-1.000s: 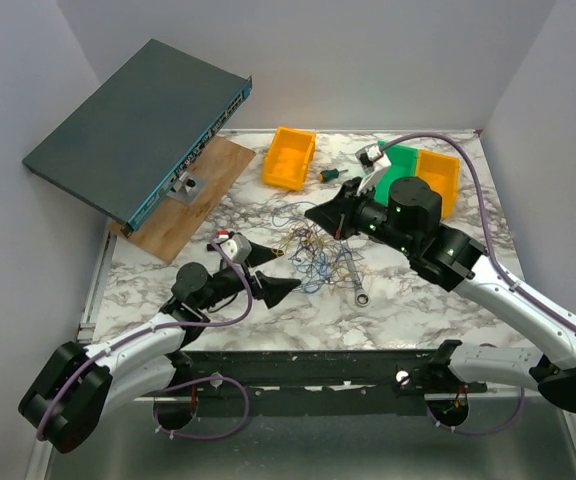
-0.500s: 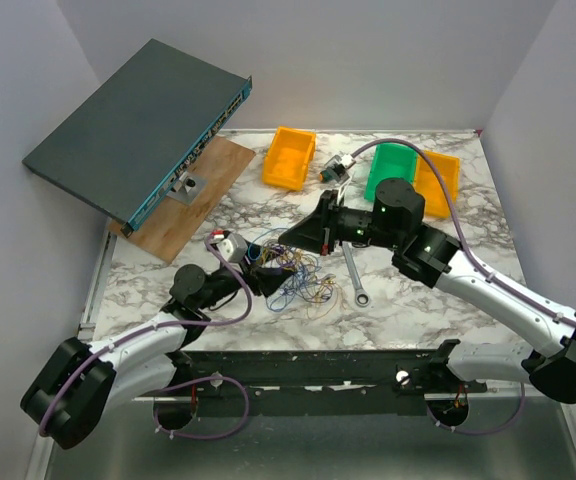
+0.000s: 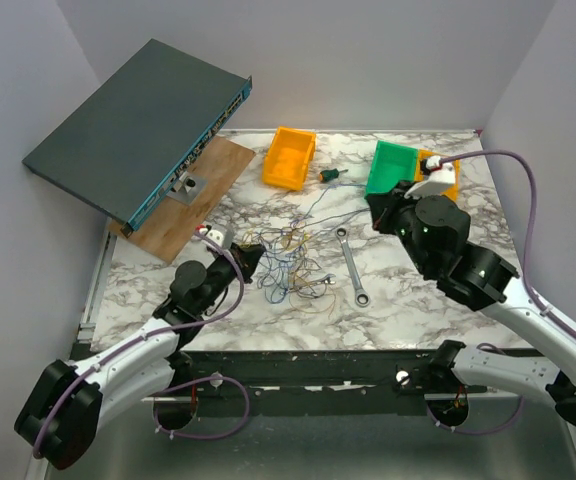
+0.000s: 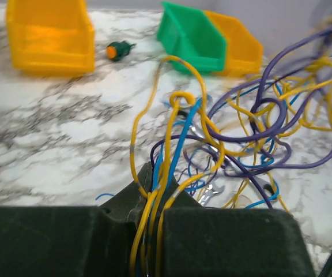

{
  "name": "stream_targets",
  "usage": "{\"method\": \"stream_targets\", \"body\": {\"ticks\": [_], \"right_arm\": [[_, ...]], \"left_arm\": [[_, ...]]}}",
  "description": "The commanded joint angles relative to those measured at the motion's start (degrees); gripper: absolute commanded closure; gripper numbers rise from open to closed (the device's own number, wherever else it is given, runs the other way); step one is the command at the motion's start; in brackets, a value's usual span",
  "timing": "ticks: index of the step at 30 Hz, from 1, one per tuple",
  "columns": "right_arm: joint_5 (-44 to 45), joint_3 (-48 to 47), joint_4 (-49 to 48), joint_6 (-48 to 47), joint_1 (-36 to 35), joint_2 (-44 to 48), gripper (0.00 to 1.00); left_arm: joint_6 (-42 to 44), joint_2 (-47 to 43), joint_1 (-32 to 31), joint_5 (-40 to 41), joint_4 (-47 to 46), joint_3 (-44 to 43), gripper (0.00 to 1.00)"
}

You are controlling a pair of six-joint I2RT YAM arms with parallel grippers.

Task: Untangle the cables

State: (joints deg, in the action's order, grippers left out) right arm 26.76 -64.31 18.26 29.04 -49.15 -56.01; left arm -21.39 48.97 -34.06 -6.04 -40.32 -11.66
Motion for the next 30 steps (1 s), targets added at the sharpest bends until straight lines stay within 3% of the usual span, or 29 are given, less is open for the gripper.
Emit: {"method": "stream_targets", "body": {"ticks": [1, 4, 6, 9, 13, 16, 21, 22, 23, 24, 25, 30], "right_arm": [[39.2, -1.9, 13.5, -6.9, 0.1, -0.9, 0.99], [55.7, -2.2, 17.1, -7.5, 0.2, -2.0, 0.99], [57.7, -1.7, 17.2, -6.8, 0.3, -0.8, 0.99], [55.8, -0.6, 15.2, -5.5, 0.5, 2.4, 0.99], [54.1, 3.3, 5.4, -13.4, 0.7, 3.1, 0.99], [50.6, 4.0, 4.6, -14.0, 0.9, 0.1, 0.99], [39.1, 3.1, 10.5, -9.5, 1.5, -6.2, 0.97], [35.5, 2.6, 13.1, -7.2, 2.2, -7.4, 0.81], [29.4, 1.9, 14.9, -5.9, 2.8, -8.6, 0.48], [25.4, 2.1, 15.3, -5.6, 3.1, -9.5, 0.25], [20.6, 2.5, 15.2, -5.7, 3.0, -9.9, 0.14], [-4.1, 9.7, 3.2, -12.9, 3.1, -8.1, 0.08]], "left_arm": [[-3.1, 0.4, 2.7, 12.6, 13.7, -2.7, 1.0], [-5.1, 0.6, 4.3, 16.3, 18.3, -3.8, 1.0], [-6.4, -0.3, 4.9, 19.2, 20.4, -3.8, 1.0], [-7.7, -2.3, 5.4, 23.4, 23.2, -3.5, 1.0], [-10.0, -5.9, 5.7, 29.4, 26.3, -2.6, 1.0], [-9.5, -8.0, 5.7, 28.0, 24.9, -1.6, 1.0], [-6.0, -9.0, 5.7, 19.0, 19.6, -0.8, 1.0], [-5.0, -9.1, 5.7, 16.4, 18.3, -0.6, 1.0], [-4.5, -9.1, 5.7, 14.2, 17.2, -0.5, 1.0], [-4.0, -8.9, 5.7, 11.7, 15.9, -0.4, 1.0], [-3.6, -8.4, 5.7, 9.7, 14.6, -0.4, 1.0], [-2.8, -5.9, 5.7, 2.1, 12.4, -1.5, 1.0]]}}
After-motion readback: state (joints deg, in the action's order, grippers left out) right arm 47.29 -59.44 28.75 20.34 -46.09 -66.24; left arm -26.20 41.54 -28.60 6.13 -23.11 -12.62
